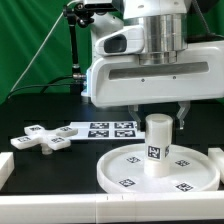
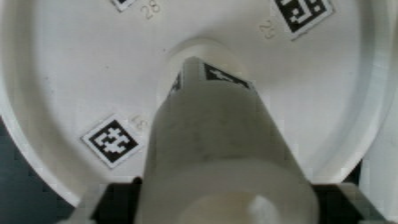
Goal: Assemble round table
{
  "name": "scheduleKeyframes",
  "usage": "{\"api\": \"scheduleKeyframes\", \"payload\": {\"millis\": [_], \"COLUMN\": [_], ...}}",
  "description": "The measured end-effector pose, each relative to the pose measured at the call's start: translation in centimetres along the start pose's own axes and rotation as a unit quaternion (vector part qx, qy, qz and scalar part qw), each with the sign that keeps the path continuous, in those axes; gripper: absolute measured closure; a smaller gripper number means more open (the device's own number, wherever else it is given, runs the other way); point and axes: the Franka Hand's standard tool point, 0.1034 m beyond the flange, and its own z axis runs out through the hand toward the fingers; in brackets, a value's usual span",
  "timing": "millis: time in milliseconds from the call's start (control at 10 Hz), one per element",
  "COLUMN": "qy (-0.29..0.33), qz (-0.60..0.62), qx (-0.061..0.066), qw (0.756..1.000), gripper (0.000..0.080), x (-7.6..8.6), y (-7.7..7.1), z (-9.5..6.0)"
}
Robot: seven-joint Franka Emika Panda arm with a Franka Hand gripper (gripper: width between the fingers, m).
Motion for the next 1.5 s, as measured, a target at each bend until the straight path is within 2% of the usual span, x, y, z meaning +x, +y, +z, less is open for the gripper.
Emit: {"api": "scheduleKeyframes", "payload": {"millis": [200,400,600,800,900,1100,1300,1400,1500], "qy": [0.003,0.018,0.015,0.007,0.004,0.005,0.008,0.007,0.002], "qz": [0.068,0.212,0.321,0.422,0.443,0.429,0.366,0.326,0.240], "qx": [0.002,0.013,0.019,0.030,0.031,0.031,0.031,0.029,0.029], "qw": [0.998,0.977,0.947,0.906,0.896,0.903,0.930,0.945,0.970], "gripper": [0.0382,0.0382,0.0382,0.0382,0.0382,0.0382,0.0197,0.0164,0.0164], "x": [0.0,-0.9,-1.1,-1.1,-1.0,-0.9,-0.7,-0.6,-0.4], "y": [0.2,0.1,0.0,0.1,0.1,0.2,0.4,0.0,-0.2], "z": [0.0,0.2,0.2,0.2,0.2,0.3,0.3,0.1,0.0]}}
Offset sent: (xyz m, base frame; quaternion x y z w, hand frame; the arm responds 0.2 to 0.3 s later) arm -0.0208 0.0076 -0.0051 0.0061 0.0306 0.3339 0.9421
